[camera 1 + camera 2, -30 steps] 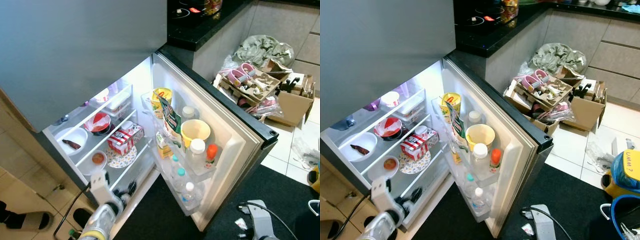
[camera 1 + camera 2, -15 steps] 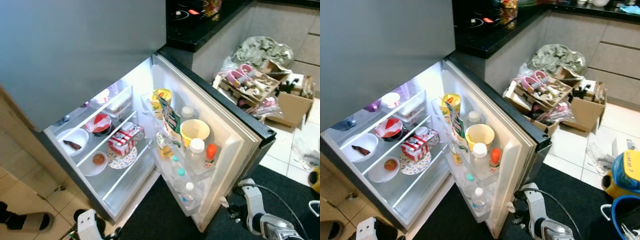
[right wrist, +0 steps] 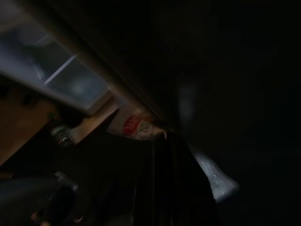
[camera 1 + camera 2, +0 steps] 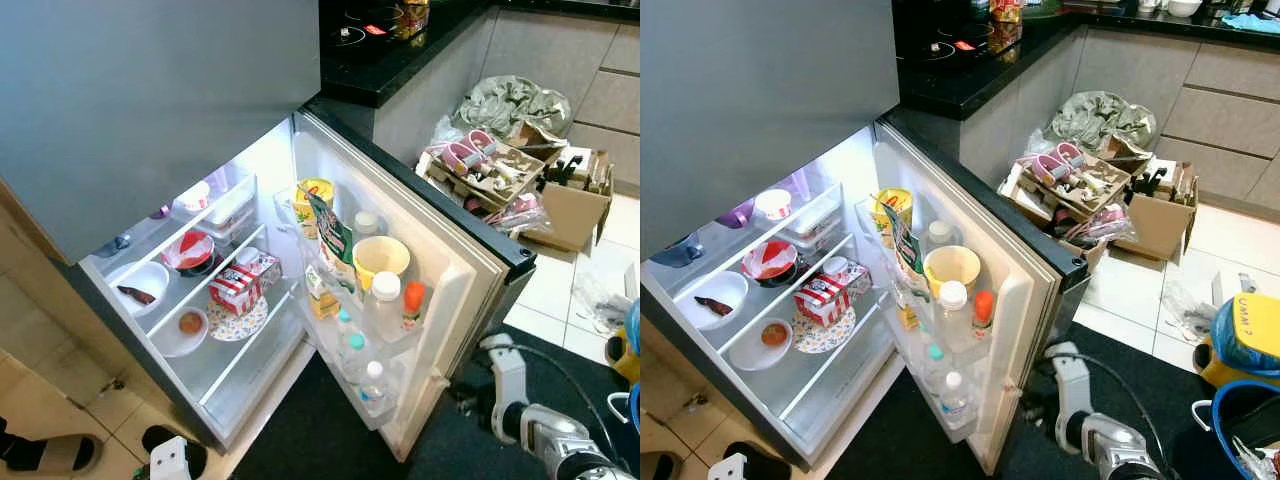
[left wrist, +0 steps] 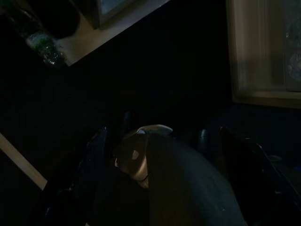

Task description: Restocking fridge

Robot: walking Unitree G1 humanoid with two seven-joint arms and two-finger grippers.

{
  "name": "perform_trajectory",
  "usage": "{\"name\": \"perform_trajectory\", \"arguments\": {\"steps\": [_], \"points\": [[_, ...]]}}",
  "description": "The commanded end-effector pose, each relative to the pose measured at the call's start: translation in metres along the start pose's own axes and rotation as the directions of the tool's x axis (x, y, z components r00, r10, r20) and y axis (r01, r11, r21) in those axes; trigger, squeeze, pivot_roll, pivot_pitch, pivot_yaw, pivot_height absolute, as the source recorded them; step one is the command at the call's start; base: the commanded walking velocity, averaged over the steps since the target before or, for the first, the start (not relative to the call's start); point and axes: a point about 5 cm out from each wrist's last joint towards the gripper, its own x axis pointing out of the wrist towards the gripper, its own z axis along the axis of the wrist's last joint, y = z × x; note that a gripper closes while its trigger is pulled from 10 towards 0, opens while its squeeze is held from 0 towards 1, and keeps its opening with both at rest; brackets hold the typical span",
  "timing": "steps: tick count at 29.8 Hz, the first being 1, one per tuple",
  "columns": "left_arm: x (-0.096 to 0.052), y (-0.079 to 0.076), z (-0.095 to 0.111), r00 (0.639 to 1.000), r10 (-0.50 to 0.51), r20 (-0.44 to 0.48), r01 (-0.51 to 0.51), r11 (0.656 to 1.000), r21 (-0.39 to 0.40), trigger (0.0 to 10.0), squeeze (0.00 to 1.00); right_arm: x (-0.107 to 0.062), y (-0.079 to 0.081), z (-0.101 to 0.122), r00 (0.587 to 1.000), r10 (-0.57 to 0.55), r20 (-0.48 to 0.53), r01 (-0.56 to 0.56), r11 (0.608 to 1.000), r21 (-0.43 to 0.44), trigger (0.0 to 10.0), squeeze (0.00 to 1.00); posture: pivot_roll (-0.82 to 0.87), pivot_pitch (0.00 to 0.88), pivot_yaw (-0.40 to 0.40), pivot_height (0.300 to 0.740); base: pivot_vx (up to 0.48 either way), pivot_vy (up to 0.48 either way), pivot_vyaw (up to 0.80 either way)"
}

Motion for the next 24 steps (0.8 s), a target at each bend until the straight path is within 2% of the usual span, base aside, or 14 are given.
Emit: {"name": "perform_trajectory", "arguments": {"steps": [1,6,9,19,21,22,24], "points": [[0.000,-0.001,-0.004,1.000,0.002,-0.020,-0.002,1.000,0.015,10.0,0.00,-0.005,-0.013,0.035,0.983,-0.099,0.156,0.100,0.995,0.000,10.0,0.00,-0.02,0.000,-0.010,0.740,0.000,0.000,0.00],[0.000,-0.003,-0.006,1.000,-0.004,-0.027,0.005,1.000,0.018,10.0,0.00,-0.015,-0.028,0.039,0.962,-0.192,0.196,0.184,0.981,0.058,10.0,0.00,-0.02,0.000,-0.009,0.740,0.000,0.000,0.00],[0.000,-0.003,-0.008,0.999,-0.003,-0.035,0.004,1.000,0.018,10.0,0.00,-0.019,-0.035,0.034,0.948,-0.257,0.186,0.244,0.966,0.088,10.0,0.00,-0.02,0.000,-0.011,0.740,0.000,0.000,0.00],[0.000,-0.005,-0.010,0.999,-0.013,-0.041,0.014,1.000,0.017,10.0,0.00,-0.009,-0.017,-0.008,0.980,-0.192,0.044,0.188,0.979,0.076,10.0,0.00,-0.02,0.000,-0.009,0.740,0.000,0.000,0.00],[0.001,-0.006,-0.010,0.999,-0.015,-0.045,0.016,1.000,0.021,10.0,0.00,-0.007,-0.009,-0.027,0.986,-0.163,-0.027,0.164,0.985,0.055,10.0,0.00,-0.03,0.000,-0.007,0.740,0.000,0.000,0.00],[0.001,-0.006,-0.010,0.999,-0.015,-0.045,0.016,1.000,0.021,10.0,0.00,-0.007,-0.009,-0.027,0.986,-0.163,-0.027,0.164,0.985,0.055,10.0,0.00,-0.03,0.000,-0.007,0.740,0.000,0.000,0.00],[0.001,-0.006,-0.011,0.999,-0.016,-0.047,0.017,1.000,0.025,10.0,0.00,-0.007,-0.004,-0.044,0.984,-0.158,-0.083,0.163,0.986,0.048,10.0,0.00,-0.03,0.000,-0.007,0.740,0.000,0.000,0.00]]}}
